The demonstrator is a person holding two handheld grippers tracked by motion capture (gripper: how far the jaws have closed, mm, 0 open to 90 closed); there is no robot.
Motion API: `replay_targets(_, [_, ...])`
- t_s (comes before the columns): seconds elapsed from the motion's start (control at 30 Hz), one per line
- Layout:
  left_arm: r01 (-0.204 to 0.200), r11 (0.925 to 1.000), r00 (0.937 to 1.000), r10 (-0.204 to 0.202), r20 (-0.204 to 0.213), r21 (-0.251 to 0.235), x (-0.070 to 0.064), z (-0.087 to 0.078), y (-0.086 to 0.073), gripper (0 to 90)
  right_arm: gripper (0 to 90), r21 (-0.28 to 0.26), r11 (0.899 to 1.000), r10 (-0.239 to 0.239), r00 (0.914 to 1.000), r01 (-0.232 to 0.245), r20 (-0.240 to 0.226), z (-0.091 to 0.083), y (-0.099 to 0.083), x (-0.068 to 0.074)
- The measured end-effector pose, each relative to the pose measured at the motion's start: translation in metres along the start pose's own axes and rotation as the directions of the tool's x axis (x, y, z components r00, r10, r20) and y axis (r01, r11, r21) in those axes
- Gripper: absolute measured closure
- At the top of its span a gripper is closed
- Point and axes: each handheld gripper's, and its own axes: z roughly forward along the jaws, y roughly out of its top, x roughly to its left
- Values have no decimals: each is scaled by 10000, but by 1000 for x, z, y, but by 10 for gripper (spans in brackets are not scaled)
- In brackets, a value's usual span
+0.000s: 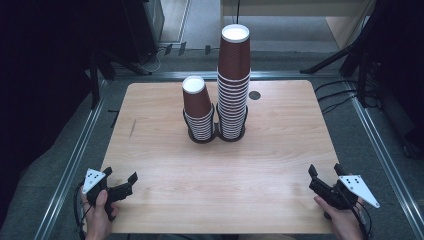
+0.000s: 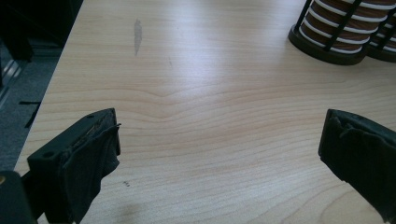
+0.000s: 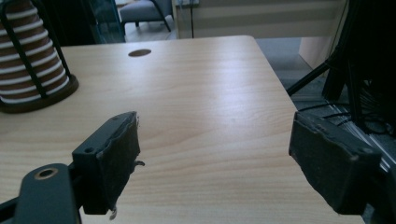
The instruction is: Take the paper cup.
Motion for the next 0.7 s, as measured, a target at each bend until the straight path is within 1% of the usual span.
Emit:
replay_targets(0.07, [-39, 10000, 10000, 39, -58, 12, 0, 1, 0, 0, 177, -44, 10000, 89, 10000, -89, 9, 0, 1, 1])
replay_targets(0.1, [-88, 9999, 9998, 89, -164, 71, -1, 1, 0, 0, 209, -98, 9991, 418, 9990, -420, -174, -1, 4, 2])
replay_targets(0.13, [-88, 9999, 9998, 89, -164, 71, -1, 1, 0, 0, 209, -98, 9991, 418, 9990, -420, -174, -1, 4, 2])
replay_targets(0.17, [-120, 9999, 9996, 122, -235, 102, -2, 2, 0, 0, 331, 114, 9952, 980, 9927, -975, -699, -2, 7, 2])
replay_targets(0.2, [-120, 9999, 9996, 122, -235, 102, -2, 2, 0, 0, 331, 114, 9952, 980, 9927, -975, -699, -2, 7, 2])
replay_targets(0.23, [-109, 9998, 9996, 113, -265, 149, -2, 2, 0, 0, 323, 457, 9959, 819, 9939, -787, -740, -1, 11, 5])
replay_targets(0.27, [-99, 9998, 9996, 104, -269, 171, -2, 2, 1, 0, 293, 513, 9976, 508, 9963, -473, -692, -1, 13, 6])
replay_targets(0.33, [-54, 9998, 9996, 58, -268, 178, -1, 3, 1, 0, 215, 903, 9955, 396, 9934, -299, -1075, 1, 17, 7])
replay_targets(0.37, [-68, 9998, 9997, 72, -241, 187, -1, 3, 1, 0, 185, 966, 9951, 340, 9912, -217, -1283, 2, 20, 8])
replay_targets(0.4, [-84, 9997, 9997, 89, -216, 208, -2, 4, 0, 0, 163, 916, 9957, 278, 9892, -147, -1438, 2, 23, 9])
replay_targets(0.43, [-105, 9997, 9997, 110, -199, 223, -2, 4, 0, 0, 161, 818, 9965, 302, 9883, -180, -1498, 2, 27, 9])
replay_targets(0.53, [-108, 9997, 9998, 113, -175, 239, -2, 4, 0, 0, 143, 547, 9981, 370, 9878, -290, -1512, 3, 36, 12])
replay_targets(0.57, [1, 9997, 9999, 2, -106, 263, -1, 4, 0, 0, 143, 481, 9986, 288, 9892, -220, -1439, 3, 39, 14])
replay_targets(0.6, [1, 9997, 9999, 2, -106, 263, -1, 4, 0, 0, 143, 418, 9990, 200, 9903, -144, -1377, 4, 42, 16])
replay_targets(0.63, [165, 9995, 9999, -164, -33, 261, 1, 5, 0, 0, 144, 369, 9993, 118, 9904, -67, -1377, 4, 45, 19])
replay_targets(0.67, [165, 9995, 9999, -164, -33, 261, 1, 5, 0, 0, 145, 308, 9995, -10, 9905, 52, -1376, 5, 47, 22])
replay_targets(0.7, [202, 9993, 9998, -201, -23, 310, 2, 5, 1, 0, 145, 308, 9995, -10, 9905, 52, -1376, 5, 47, 22])
